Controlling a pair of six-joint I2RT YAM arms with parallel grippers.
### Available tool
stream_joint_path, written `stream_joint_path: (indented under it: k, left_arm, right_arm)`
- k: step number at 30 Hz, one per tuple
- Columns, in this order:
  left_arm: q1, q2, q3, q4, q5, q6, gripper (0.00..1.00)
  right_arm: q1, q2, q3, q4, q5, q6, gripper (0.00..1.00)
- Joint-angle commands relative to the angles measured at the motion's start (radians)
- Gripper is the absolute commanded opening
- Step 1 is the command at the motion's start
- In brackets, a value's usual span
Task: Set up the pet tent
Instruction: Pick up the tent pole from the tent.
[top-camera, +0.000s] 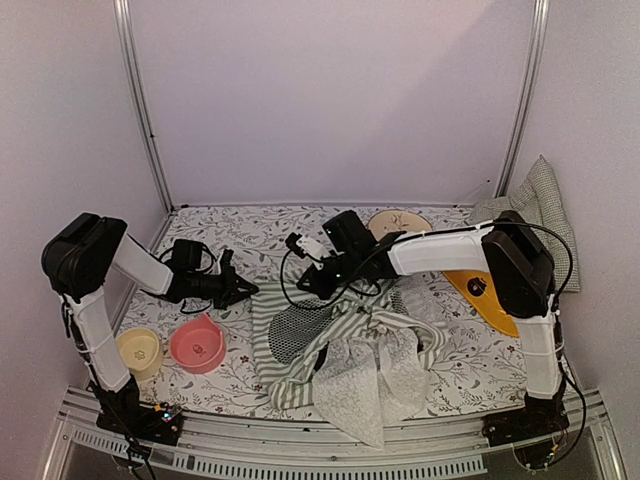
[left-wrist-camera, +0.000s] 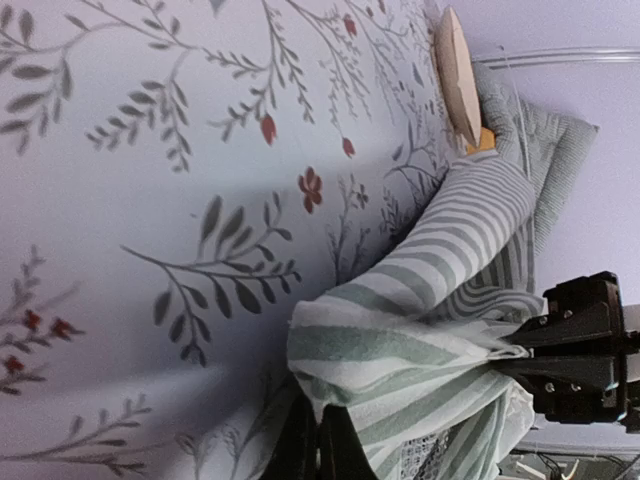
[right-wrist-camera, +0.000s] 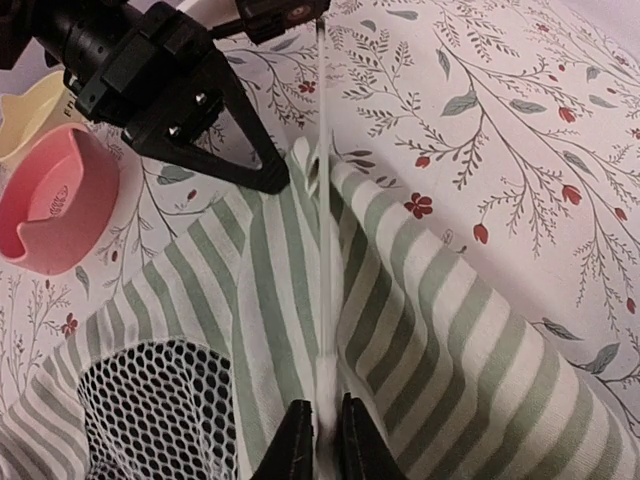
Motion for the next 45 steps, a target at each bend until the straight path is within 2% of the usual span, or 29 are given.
stream_joint_path:
  k: [1,2,5,12,17,24,32,35,38,40,45]
  left_arm:
    - [0.051,0.06,0.051,-0.082,-0.078,0.059,0.0]
    - [0.047,0.063,0.061,-0.097,-0.068,0.075,0.0]
    - [0.039,0.101,0.073,-0.116,-0.05,0.095,0.0]
    - [0.032,0.095,0.087,-0.152,-0.04,0.126,0.0]
    - [0.03,0.093,0.095,-0.16,-0.04,0.133,0.0]
    - [0.032,0.084,0.098,-0.16,-0.042,0.132,0.0]
    - [0.036,0.083,0.105,-0.161,-0.043,0.13,0.0]
    - [0.039,0.083,0.105,-0.162,-0.046,0.128,0.0]
    - [0.051,0.082,0.099,-0.159,-0.052,0.118,0.0]
    - [0.068,0.084,0.088,-0.128,-0.044,0.095,0.0]
    - [0.108,0.088,0.098,-0.098,-0.037,0.054,0.0]
  right_arm:
    - [-0.021,0.084,0.094,-0.136,-0.014,-0.015,0.18]
    - [-0.022,0.109,0.127,-0.146,-0.013,-0.021,0.24]
    - [-0.028,0.172,0.211,-0.158,-0.019,-0.036,0.32]
    - [-0.028,0.296,0.402,-0.14,0.002,-0.003,0.4]
    - [-0.028,0.368,0.539,-0.149,-0.008,0.01,0.42]
    - [-0.021,0.456,0.654,-0.183,-0.039,0.017,0.34]
    - [-0.019,0.5,0.74,-0.204,-0.069,0.011,0.3]
    - [-0.019,0.508,0.756,-0.204,-0.056,0.013,0.21]
    - [-0.018,0.484,0.75,-0.205,-0.037,0.021,0.06]
    - [-0.017,0.44,0.725,-0.202,-0.02,0.016,0.0]
    - [-0.016,0.309,0.579,-0.178,-0.014,-0.002,0.0]
